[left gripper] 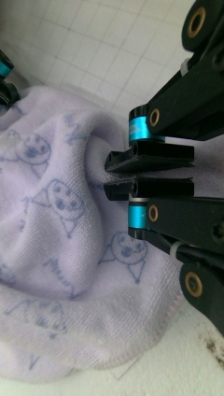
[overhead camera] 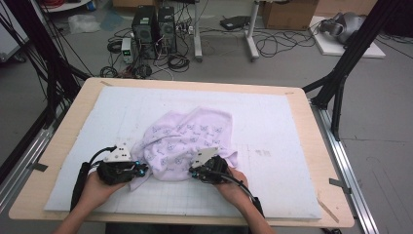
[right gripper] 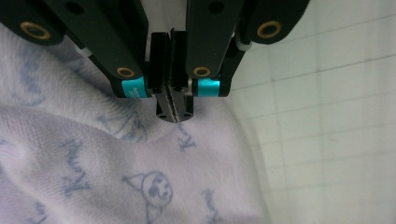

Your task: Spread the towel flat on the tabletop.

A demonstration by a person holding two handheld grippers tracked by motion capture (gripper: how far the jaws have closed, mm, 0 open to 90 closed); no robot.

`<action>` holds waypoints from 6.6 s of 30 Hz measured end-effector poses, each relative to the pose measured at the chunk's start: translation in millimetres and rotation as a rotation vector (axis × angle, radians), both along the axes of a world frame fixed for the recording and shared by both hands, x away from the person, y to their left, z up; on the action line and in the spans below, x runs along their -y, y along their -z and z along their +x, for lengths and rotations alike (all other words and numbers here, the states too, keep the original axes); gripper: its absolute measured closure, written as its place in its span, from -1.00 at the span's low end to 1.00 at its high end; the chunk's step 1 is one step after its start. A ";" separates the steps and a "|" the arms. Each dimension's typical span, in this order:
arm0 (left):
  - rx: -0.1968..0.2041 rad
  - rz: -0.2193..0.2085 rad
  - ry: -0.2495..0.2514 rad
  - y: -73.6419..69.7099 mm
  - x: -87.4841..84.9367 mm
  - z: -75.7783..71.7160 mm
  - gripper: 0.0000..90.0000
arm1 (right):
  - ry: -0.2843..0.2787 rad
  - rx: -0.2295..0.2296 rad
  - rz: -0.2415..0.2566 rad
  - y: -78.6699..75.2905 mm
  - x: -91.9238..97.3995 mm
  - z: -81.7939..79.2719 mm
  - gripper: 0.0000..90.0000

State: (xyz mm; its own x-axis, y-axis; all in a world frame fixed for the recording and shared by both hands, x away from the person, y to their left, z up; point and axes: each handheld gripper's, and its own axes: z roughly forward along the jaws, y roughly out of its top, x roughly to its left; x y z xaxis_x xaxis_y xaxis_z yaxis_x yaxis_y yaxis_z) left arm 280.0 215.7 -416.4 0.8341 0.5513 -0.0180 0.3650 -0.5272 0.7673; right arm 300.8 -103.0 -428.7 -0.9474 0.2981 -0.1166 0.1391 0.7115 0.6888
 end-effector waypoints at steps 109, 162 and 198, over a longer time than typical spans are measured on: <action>0.000 -0.016 0.089 10.5 30.8 -9.4 0.15 | 0.121 -0.139 0.179 0.7 108.8 -23.0 0.10; 0.061 -0.041 0.035 -8.1 4.4 -22.6 -0.04 | 0.131 -0.316 0.285 -25.5 93.8 -18.8 -0.56; 0.025 -0.027 -0.061 -0.8 -39.6 -37.6 0.15 | 0.154 -0.081 0.138 -20.4 115.8 -42.4 0.74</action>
State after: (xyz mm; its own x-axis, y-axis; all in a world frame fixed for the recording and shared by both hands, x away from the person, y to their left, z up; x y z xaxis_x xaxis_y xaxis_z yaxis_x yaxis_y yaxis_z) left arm 242.4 255.2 -415.6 0.7994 0.6006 -0.0132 0.3761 -0.4832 0.7906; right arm 258.4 -218.8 -408.3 -0.8942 0.4475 0.0103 0.2978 0.5776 0.7601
